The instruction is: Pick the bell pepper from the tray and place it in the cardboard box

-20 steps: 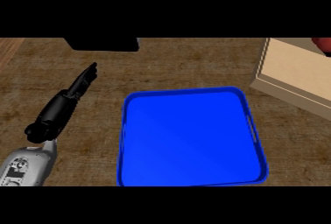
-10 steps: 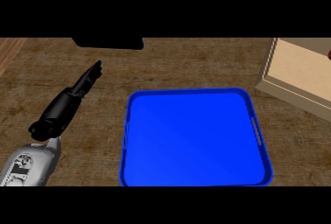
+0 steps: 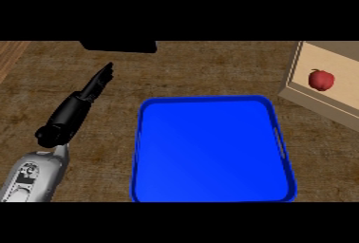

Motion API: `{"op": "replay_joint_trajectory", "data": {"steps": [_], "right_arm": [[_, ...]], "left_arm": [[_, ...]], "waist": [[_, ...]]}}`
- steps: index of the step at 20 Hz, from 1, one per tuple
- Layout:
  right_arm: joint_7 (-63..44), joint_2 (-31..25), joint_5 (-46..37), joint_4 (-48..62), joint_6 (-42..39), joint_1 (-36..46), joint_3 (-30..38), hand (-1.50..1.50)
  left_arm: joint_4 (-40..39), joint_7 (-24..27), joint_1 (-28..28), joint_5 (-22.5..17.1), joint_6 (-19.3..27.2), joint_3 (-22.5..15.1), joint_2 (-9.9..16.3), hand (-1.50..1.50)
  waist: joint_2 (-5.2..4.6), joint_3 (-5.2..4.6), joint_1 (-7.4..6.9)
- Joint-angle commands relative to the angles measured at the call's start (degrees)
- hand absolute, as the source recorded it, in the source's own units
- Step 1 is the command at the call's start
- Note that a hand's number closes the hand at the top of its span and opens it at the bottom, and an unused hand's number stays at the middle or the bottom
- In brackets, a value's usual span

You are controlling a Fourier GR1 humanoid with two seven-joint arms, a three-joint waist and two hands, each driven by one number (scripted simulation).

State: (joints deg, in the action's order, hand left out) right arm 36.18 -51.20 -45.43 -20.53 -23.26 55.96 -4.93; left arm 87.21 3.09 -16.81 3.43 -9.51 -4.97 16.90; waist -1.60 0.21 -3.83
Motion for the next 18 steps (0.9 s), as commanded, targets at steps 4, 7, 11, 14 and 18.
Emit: {"op": "replay_joint_trajectory", "data": {"steps": [4,7,11,14,18], "right_arm": [[11.77,-0.62,9.31,5.60,-3.65,3.66,9.26,-1.50],[7.42,3.32,20.38,10.88,-8.99,5.90,19.36,-1.50],[-2.30,1.10,28.78,17.74,-12.99,9.12,27.98,-1.50],[-6.59,-2.70,31.64,20.19,-12.83,8.50,31.08,-1.50],[-9.78,-3.99,34.49,19.74,-10.05,8.50,33.81,-1.50]], "left_arm": [[1.61,0.22,1.90,0.01,0.05,0.60,0.42,0.00],[1.05,0.21,1.54,-0.30,-0.43,0.45,0.29,0.00],[0.19,1.80,2.37,0.39,-0.58,0.57,0.87,0.00],[0.23,0.05,0.58,0.24,-0.05,0.96,0.42,0.00],[0.67,1.37,1.15,0.92,-0.34,-0.27,-0.14,0.00]], "waist": [[0.40,0.13,0.23],[0.65,0.21,0.65],[0.18,0.06,0.35],[-0.58,0.21,0.01],[-0.90,0.25,-0.90]]}}
